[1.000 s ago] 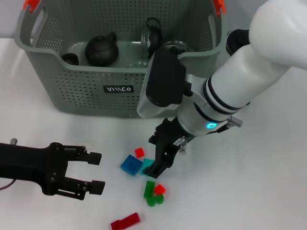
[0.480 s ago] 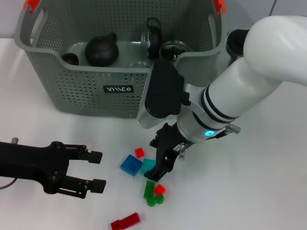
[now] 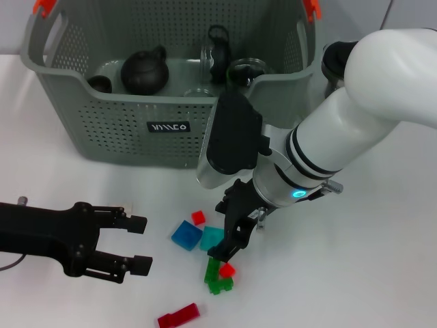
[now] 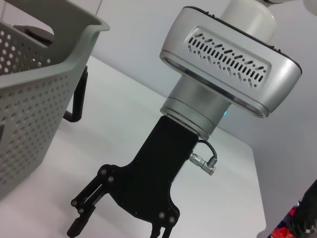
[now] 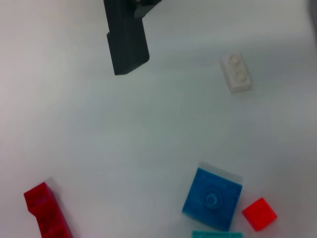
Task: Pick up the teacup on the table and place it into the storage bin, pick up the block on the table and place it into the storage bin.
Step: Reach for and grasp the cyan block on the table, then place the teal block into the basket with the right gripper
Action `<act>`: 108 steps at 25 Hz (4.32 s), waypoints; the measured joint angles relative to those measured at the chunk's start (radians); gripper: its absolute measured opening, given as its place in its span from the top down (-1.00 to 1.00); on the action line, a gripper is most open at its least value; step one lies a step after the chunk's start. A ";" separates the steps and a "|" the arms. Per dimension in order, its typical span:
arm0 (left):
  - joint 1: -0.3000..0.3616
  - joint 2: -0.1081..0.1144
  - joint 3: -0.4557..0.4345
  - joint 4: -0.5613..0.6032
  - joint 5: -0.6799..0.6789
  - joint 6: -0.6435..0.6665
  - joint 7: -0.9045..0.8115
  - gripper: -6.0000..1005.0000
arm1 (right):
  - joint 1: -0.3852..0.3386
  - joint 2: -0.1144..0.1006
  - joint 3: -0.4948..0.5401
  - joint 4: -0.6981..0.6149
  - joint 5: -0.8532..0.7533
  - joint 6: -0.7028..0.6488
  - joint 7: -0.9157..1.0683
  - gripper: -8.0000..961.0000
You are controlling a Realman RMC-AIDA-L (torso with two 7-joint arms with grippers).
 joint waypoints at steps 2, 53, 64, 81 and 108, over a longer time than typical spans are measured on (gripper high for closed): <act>0.000 0.000 0.000 0.000 0.000 0.000 0.000 -0.71 | 0.000 0.000 0.000 0.001 0.000 0.000 0.000 -0.85; -0.006 -0.001 0.000 0.002 0.000 -0.028 0.000 -0.70 | 0.010 0.006 -0.057 0.013 0.001 0.029 -0.009 -0.23; -0.006 0.000 0.000 0.002 0.000 -0.024 0.000 -0.70 | 0.001 -0.006 -0.064 -0.021 0.002 0.011 0.005 0.09; -0.007 0.005 -0.011 0.002 -0.009 -0.007 -0.011 -0.70 | -0.115 -0.021 0.466 -0.584 -0.062 -0.425 -0.002 0.09; -0.022 -0.005 0.001 0.003 0.003 -0.013 -0.009 -0.69 | 0.139 -0.060 0.753 -0.088 -0.296 -0.030 0.033 -0.21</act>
